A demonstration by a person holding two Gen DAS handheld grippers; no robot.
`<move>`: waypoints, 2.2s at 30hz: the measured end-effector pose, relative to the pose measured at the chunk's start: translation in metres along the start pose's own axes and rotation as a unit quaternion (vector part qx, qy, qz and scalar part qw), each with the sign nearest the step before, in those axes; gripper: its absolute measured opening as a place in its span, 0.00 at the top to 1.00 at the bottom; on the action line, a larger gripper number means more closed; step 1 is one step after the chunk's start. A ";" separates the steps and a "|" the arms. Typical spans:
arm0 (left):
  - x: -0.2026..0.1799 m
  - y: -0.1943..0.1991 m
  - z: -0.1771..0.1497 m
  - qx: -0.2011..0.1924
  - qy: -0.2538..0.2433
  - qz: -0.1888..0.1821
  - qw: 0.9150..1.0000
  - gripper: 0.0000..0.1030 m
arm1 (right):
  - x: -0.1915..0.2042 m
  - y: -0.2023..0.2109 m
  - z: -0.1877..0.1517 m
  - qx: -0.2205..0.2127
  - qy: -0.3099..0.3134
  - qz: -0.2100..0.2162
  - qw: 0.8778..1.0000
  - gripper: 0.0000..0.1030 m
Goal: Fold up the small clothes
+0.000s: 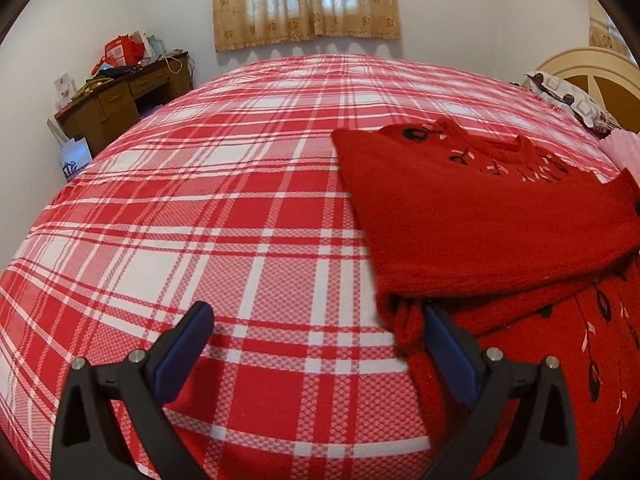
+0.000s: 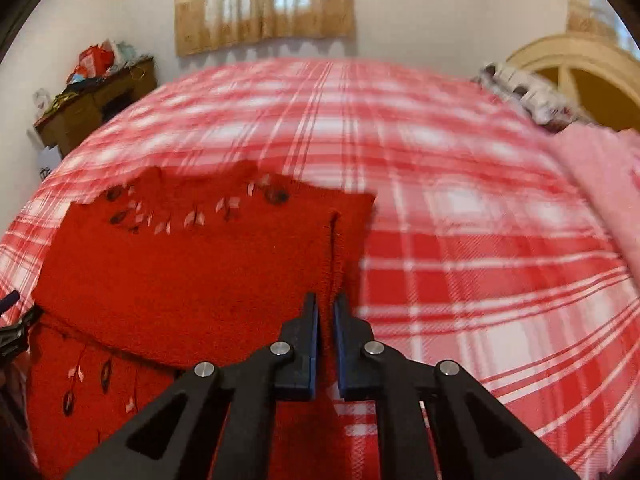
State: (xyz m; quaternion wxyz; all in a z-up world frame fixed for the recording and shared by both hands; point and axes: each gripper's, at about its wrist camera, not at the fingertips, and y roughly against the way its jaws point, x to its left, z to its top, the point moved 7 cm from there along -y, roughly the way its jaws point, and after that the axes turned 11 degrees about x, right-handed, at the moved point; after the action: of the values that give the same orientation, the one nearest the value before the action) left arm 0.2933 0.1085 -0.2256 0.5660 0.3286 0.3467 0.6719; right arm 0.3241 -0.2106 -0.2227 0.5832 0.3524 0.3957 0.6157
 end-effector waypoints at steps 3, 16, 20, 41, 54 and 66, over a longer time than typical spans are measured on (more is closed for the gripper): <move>0.001 0.000 0.001 0.000 -0.001 0.000 1.000 0.00 | -0.004 -0.009 -0.005 0.002 -0.003 -0.012 1.000 0.93; 0.034 0.065 0.013 -0.099 0.074 -0.004 0.992 0.00 | 0.046 0.025 0.008 -0.042 0.053 0.069 0.995 0.57; 0.017 0.046 0.028 -0.071 0.055 -0.005 0.996 0.00 | 0.030 -0.005 0.005 -0.012 0.025 0.056 0.998 0.57; -0.006 -0.005 0.005 0.024 0.035 -0.046 0.998 0.00 | 0.012 -0.017 -0.012 -0.020 -0.005 0.068 0.997 0.48; -0.008 -0.002 0.004 0.016 0.027 -0.033 0.999 0.00 | 0.021 -0.017 -0.012 -0.020 0.016 0.070 0.997 0.33; -0.011 0.004 0.003 0.011 0.020 -0.021 1.000 0.00 | 0.023 -0.004 -0.012 -0.035 0.018 0.067 0.997 0.31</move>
State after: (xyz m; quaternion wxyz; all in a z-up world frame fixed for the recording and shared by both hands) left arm 0.2951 0.0976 -0.2214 0.5693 0.3140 0.3725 0.6622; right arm 0.3133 -0.1882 -0.2320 0.5456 0.3463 0.3599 0.6730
